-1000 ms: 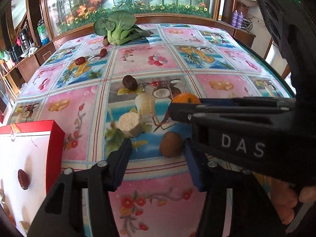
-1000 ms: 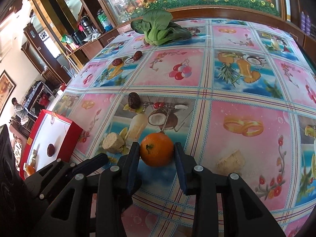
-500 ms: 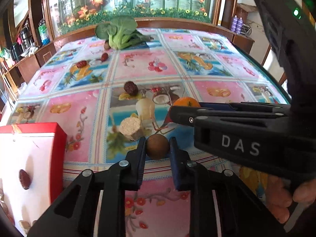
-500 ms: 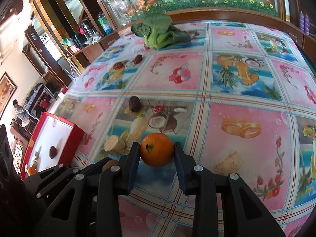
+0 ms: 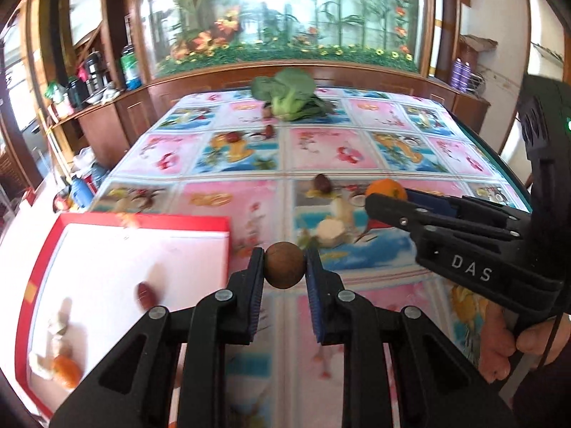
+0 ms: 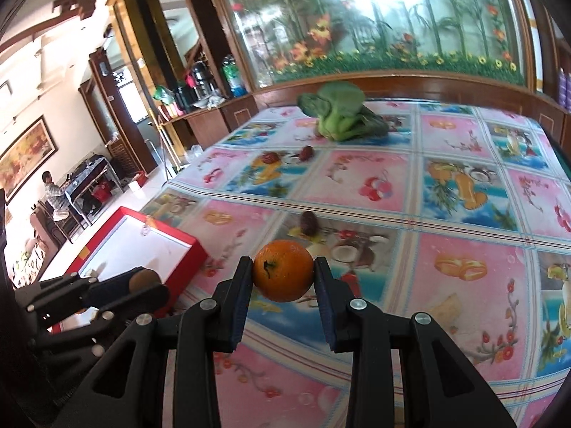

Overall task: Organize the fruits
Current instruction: 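Carry the orange and kiwi over the tray and open both grippers to release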

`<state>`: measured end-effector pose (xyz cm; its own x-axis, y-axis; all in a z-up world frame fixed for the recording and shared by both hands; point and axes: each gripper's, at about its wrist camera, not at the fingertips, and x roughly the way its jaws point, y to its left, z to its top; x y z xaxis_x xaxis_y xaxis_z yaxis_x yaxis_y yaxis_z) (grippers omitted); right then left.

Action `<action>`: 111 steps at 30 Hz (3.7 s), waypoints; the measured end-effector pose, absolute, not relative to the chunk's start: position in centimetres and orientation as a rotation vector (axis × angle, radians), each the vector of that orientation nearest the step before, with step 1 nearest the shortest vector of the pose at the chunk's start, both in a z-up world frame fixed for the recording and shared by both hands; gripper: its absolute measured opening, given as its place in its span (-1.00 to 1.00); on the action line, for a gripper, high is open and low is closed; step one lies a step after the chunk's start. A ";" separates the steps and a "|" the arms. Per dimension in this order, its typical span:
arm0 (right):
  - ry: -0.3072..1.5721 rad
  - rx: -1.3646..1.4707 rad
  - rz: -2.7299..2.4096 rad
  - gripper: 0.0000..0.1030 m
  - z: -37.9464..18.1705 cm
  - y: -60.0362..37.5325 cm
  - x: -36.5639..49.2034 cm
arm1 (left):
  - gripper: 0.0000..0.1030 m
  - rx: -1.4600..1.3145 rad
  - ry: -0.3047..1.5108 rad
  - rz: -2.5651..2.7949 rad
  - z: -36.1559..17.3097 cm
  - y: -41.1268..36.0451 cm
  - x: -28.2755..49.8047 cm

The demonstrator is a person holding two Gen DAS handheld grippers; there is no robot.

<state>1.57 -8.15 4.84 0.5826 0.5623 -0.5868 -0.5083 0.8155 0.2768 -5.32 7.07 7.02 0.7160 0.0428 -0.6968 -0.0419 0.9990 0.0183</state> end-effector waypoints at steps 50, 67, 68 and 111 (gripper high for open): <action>0.786 -0.097 0.981 -0.35 2.4 10.6 -12.4 | -0.52 -0.051 0.801 0.308 4.2 24.2 -19.9; 0.797 -0.109 0.989 -0.35 2.0 11.1 -12.5 | -0.52 -0.046 0.837 0.325 3.0 24.5 -19.6; 0.798 -0.111 0.991 -0.35 1.9 11.1 -12.5 | -0.52 -0.045 0.839 0.326 2.9 24.5 -19.6; 0.779 -0.152 0.950 0.19 2.1 11.1 -12.7 | 0.50 0.024 0.779 0.481 3.2 25.7 -20.2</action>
